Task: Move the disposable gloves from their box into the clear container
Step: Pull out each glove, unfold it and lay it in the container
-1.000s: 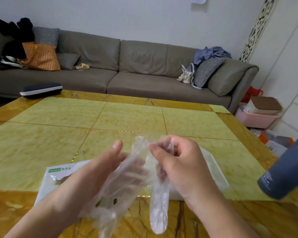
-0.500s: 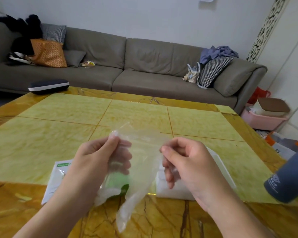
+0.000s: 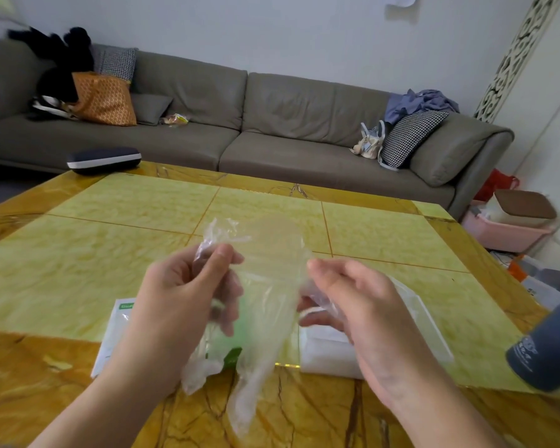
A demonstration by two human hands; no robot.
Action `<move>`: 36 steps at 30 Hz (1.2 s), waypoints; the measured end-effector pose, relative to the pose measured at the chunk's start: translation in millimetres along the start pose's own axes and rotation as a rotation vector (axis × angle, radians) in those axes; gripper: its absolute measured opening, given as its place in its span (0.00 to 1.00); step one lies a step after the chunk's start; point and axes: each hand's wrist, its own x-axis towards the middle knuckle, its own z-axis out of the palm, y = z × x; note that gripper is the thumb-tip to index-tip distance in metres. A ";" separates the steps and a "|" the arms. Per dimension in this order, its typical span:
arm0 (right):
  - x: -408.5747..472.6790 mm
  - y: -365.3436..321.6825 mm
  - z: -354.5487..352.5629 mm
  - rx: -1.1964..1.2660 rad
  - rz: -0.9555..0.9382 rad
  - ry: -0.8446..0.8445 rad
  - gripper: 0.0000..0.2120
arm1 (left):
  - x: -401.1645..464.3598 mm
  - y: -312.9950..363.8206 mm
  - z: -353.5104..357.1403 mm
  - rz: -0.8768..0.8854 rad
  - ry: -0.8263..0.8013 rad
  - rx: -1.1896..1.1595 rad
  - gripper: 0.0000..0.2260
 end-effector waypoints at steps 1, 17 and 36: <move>-0.7 1.0 3.7 0.047 0.044 -0.058 0.18 | -2.2 0.2 2.2 0.027 -0.008 0.003 0.11; -10.8 5.1 25.3 -0.080 0.127 -0.128 0.04 | 3.2 4.0 -9.2 0.203 0.248 0.139 0.10; 2.6 -16.2 -2.1 -0.578 -0.294 -0.152 0.19 | -8.0 -3.8 4.1 0.113 -0.326 0.365 0.15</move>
